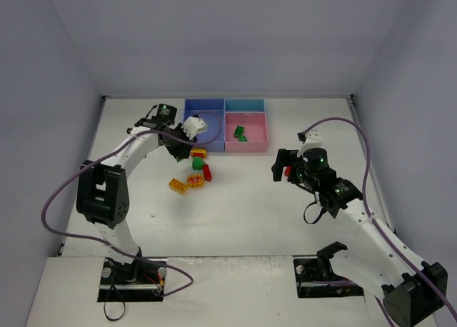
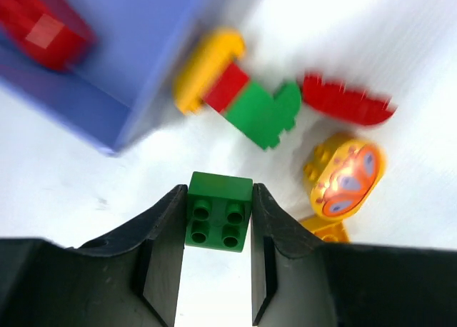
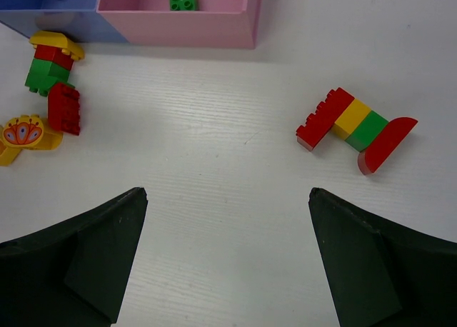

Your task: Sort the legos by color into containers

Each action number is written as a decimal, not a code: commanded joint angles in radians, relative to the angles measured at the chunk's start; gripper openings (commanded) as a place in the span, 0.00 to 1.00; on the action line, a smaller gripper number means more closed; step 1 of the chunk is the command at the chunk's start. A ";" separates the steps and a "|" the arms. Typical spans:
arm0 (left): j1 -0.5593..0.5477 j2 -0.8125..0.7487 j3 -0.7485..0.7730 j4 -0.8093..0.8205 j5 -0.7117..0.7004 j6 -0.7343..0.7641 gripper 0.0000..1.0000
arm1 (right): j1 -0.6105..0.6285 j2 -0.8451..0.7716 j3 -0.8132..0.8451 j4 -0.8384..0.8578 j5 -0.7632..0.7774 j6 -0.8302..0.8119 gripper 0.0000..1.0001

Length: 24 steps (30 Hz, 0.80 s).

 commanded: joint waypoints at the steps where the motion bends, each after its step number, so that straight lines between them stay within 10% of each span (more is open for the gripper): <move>1: -0.023 -0.131 0.089 0.174 0.073 -0.204 0.05 | -0.007 -0.015 0.030 0.065 0.015 -0.009 0.93; 15: -0.284 0.239 0.484 0.523 -0.107 -0.579 0.06 | -0.007 -0.084 0.002 0.061 0.011 0.025 0.93; 24: -0.299 0.419 0.661 0.618 -0.256 -0.678 0.42 | -0.007 -0.112 -0.007 0.047 0.001 0.031 0.93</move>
